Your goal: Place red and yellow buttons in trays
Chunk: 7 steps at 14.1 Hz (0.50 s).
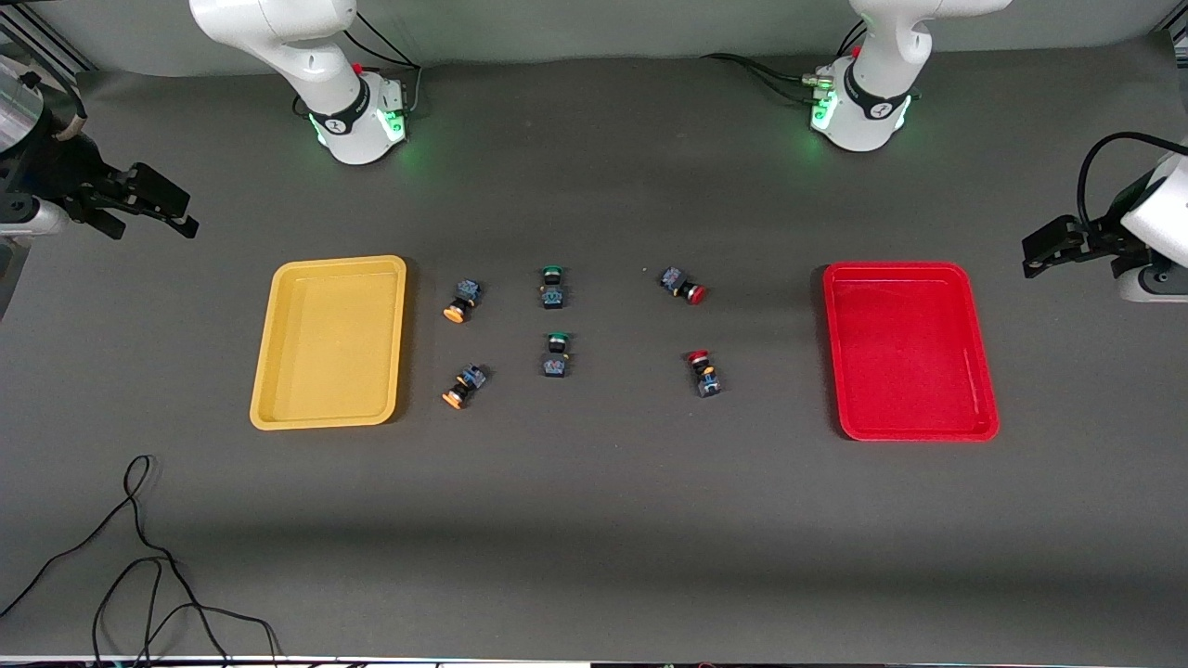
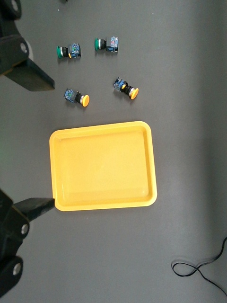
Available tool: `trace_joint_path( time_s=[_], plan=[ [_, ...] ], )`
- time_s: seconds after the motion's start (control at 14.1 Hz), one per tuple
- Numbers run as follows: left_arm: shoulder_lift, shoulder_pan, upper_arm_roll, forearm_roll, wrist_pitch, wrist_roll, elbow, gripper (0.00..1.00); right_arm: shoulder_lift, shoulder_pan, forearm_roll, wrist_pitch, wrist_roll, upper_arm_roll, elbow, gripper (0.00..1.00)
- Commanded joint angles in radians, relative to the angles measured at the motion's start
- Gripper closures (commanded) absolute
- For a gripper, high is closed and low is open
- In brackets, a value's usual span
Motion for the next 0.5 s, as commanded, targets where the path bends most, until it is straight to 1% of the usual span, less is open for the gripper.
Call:
trace_joint_path(
  time_s=[0.0,0.07,0.21,0.35,0.43],
  plan=[
    [-0.02,0.006,-0.002,-0.018,-0.019,0.007,-0.019,0.0,0.015,-0.001,0.013,-0.006,-0.04,0.003,0.031,0.0],
    [-0.02,0.006,-0.002,-0.02,-0.016,0.007,-0.03,0.0,0.018,0.0,0.003,-0.004,-0.034,0.009,0.035,0.0],
    [-0.018,0.002,-0.003,-0.02,-0.015,0.004,-0.032,0.0,0.037,0.003,0.012,-0.004,-0.033,0.015,0.041,0.0],
    [-0.014,-0.012,-0.005,-0.02,-0.016,-0.011,-0.036,0.0,0.078,0.01,0.013,0.005,-0.009,0.053,0.032,0.0],
    [-0.009,-0.041,-0.005,-0.02,-0.008,-0.027,-0.038,0.0,0.096,0.011,0.013,0.023,0.04,0.084,0.014,0.0]
  ],
)
